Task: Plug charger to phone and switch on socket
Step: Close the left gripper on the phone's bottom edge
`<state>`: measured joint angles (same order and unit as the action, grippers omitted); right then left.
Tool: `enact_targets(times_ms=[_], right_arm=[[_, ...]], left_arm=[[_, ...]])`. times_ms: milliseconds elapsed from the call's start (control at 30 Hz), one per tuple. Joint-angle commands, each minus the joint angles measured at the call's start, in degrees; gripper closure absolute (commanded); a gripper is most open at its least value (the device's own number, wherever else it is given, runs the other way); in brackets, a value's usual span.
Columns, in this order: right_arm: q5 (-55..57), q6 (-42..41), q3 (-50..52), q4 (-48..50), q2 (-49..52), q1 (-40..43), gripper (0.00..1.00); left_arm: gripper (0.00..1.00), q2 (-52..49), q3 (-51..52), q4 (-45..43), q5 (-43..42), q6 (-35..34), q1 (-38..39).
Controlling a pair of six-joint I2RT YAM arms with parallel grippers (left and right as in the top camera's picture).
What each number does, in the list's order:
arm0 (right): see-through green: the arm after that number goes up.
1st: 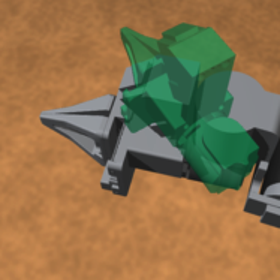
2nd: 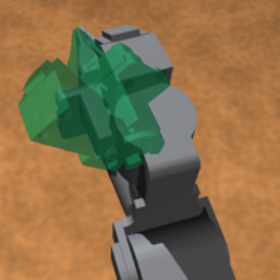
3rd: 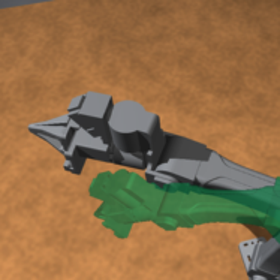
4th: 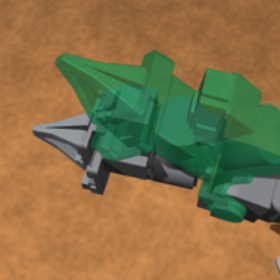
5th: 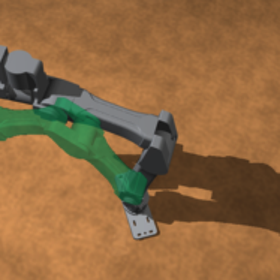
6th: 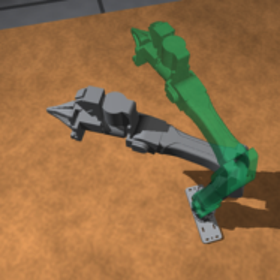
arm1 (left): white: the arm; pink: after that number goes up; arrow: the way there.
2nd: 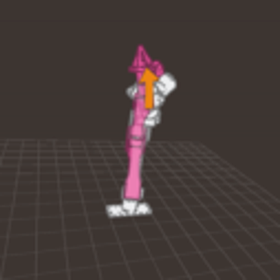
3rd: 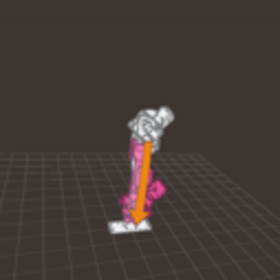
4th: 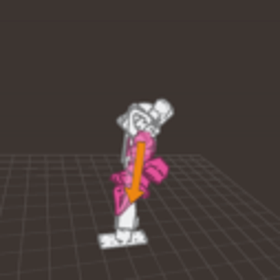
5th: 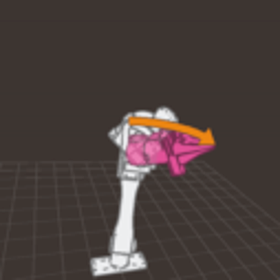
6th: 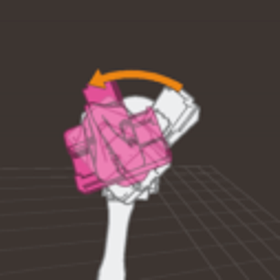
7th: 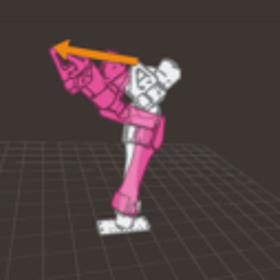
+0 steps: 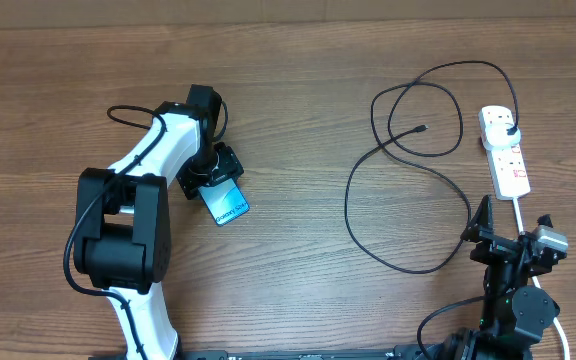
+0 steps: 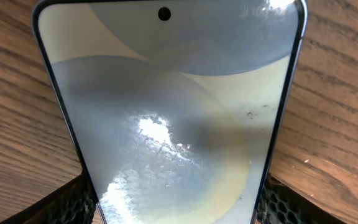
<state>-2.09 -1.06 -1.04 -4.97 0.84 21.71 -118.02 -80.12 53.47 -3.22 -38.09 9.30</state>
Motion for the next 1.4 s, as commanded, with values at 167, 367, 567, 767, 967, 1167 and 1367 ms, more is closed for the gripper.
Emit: enact_targets(times_ms=[167, 367, 567, 767, 967, 1167, 1367], right_arm=[[0.5, 0.2, 0.6, 0.3, -0.7, 0.3, 0.00], [0.5, 0.2, 0.6, 0.3, -0.7, 0.3, 0.00], [0.5, 0.2, 0.6, 0.3, -0.7, 0.3, 0.00], [0.5, 0.2, 0.6, 0.3, -0.7, 0.3, 0.00], [0.5, 0.2, 0.6, 0.3, -0.7, 0.3, 0.00], [0.5, 0.2, 0.6, 0.3, -0.7, 0.3, 0.00], [0.5, 0.2, 0.6, 0.3, -0.7, 0.3, 0.00]], left_arm=[[0.34, -3.8, -0.2, 2.1, -4.5, 4.9, 0.1], [0.35, -3.8, -1.5, 3.9, -10.3, 9.0, 0.1], [0.38, -3.8, -1.5, 4.6, -17.1, 13.0, 0.1], [0.39, -3.8, -1.5, 6.3, -20.6, 16.1, 0.1], [0.38, -3.8, -1.5, 5.1, -18.3, 16.2, 0.1], [0.37, -3.8, -1.5, 3.0, -7.0, 12.5, 0.1], [0.39, -3.8, -1.5, 3.0, 0.8, 7.5, 0.1]])
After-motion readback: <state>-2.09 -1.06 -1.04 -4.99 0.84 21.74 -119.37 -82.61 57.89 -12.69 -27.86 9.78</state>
